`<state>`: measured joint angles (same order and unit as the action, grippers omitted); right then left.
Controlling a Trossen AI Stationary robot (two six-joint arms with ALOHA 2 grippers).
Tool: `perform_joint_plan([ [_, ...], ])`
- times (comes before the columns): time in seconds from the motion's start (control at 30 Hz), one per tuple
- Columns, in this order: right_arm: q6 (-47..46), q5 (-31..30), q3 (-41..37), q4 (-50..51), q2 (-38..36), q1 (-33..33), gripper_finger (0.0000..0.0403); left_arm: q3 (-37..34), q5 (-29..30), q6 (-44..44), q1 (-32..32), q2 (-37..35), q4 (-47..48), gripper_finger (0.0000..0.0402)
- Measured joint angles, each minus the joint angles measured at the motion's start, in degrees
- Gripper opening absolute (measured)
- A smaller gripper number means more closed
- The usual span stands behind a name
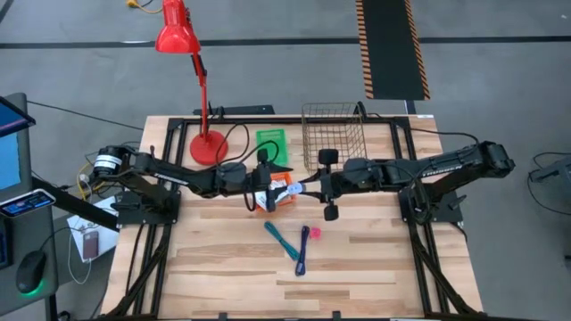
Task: Pick and place items into bin
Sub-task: Put the white adapter into the green bin
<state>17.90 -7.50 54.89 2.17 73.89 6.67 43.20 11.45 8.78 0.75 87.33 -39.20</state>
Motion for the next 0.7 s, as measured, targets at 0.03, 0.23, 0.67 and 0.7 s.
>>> perform_joint_plan([
  [0.03, 0.2, -0.4, 0.0, -0.1, 0.0, 0.1, 0.0103, 0.0, 0.2, 0.0, 0.0, 0.0, 0.7, 0.0212],
  [0.23, 0.6, -0.6, 0.0, -0.4, -0.1, -0.6, 0.0103, 0.0, -3.4, -0.4, 0.5, 0.0, 1.4, 0.0212],
  [0.67, 0.6, 0.2, 0.0, -1.2, -0.1, -1.9, 0.0103, -0.1, -2.8, 1.1, 3.4, 0.0, -5.3, 0.0212],
  [0.7, 0.6, 0.1, 0.0, -1.3, -0.1, -1.8, 0.0103, -0.1, -2.8, 1.1, 3.3, 0.0, -5.5, 0.0212],
])
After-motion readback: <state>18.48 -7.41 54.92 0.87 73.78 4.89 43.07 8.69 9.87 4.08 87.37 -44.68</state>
